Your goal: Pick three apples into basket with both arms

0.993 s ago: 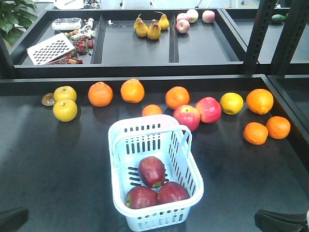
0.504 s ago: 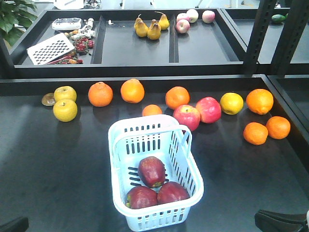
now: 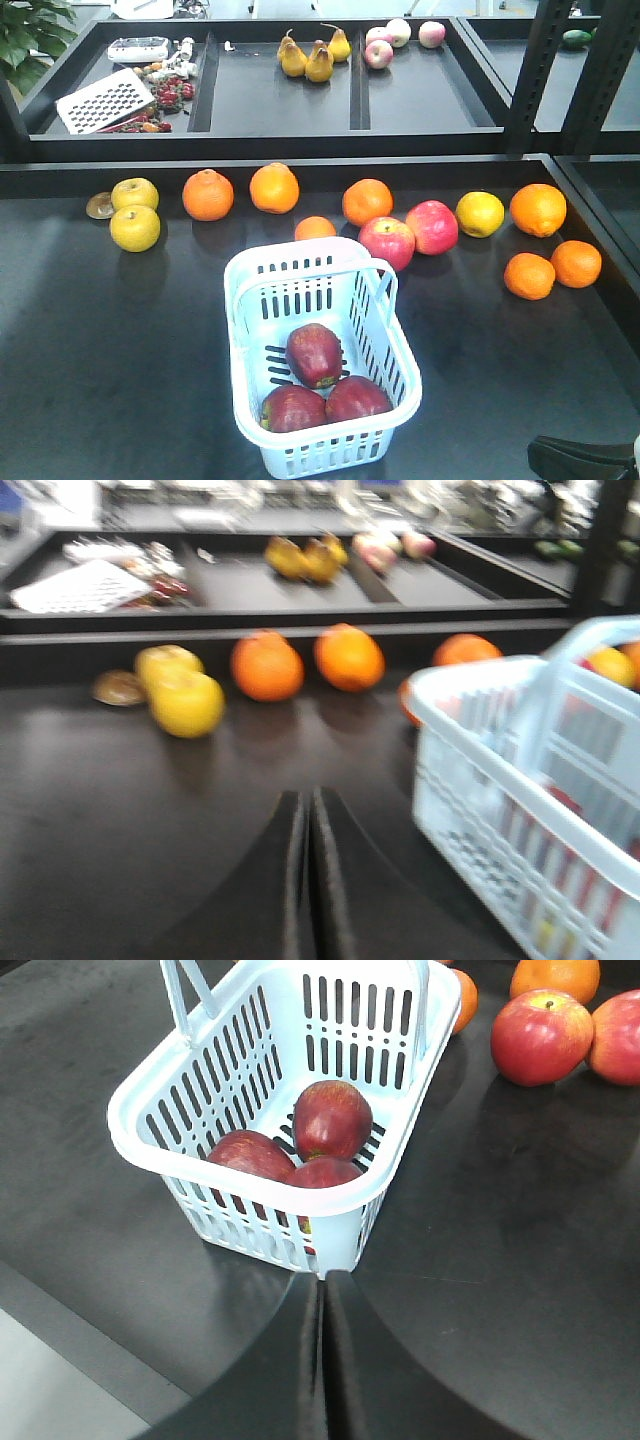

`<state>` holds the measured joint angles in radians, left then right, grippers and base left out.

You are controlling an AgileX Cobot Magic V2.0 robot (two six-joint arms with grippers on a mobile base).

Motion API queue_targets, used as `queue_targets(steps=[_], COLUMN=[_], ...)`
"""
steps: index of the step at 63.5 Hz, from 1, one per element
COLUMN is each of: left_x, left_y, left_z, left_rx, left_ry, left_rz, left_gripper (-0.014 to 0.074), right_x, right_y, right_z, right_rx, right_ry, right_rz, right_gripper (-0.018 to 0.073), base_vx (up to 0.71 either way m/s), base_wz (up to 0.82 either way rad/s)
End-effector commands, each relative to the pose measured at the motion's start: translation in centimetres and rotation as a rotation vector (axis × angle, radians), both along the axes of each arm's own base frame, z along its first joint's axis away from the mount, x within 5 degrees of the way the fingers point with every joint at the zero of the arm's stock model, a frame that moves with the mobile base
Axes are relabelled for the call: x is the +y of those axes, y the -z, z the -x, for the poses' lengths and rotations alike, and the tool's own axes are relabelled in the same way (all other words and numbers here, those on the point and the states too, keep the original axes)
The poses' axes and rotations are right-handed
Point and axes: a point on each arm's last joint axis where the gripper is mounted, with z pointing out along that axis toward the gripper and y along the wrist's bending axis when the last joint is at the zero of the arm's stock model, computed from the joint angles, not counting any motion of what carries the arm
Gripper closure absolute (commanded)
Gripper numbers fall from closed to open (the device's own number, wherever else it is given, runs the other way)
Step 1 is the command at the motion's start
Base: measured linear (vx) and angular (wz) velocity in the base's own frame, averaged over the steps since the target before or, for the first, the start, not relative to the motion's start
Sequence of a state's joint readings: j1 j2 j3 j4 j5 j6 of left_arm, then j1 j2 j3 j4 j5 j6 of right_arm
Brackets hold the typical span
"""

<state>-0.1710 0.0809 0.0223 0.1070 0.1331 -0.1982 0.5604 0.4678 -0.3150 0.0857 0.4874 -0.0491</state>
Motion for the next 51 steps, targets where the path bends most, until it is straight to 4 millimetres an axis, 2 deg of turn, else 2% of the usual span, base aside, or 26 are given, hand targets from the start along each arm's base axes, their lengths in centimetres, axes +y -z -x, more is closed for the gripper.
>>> queue_targets(steps=[1, 21, 51], left_x=[0.4, 1.3, 1.4], left_y=[-0.2, -0.3, -0.8], left_z=[0.3, 0.7, 0.7], left_rx=[-0.064, -0.103, -0.148], left_ry=[-0.06, -0.217, -0.24], left_rz=[-0.005, -0.002, 0.008], left_gripper=[0.0603, 0.0603, 0.0603], right_x=[0.1, 0.1, 0.1], right_y=[-1.4, -1.4, -1.3], right_z=[-0.4, -0.4, -0.3], right_rx=[-0.082, -0.079, -0.07], right_ry=[0.005, 0.004, 0.004], right_rz=[-0.037, -0.034, -0.029], right_gripper=[0.0564, 0.0564, 0.0564], base_vx=[0.0, 0.0, 0.0], base_wz=[0.0, 0.0, 0.0])
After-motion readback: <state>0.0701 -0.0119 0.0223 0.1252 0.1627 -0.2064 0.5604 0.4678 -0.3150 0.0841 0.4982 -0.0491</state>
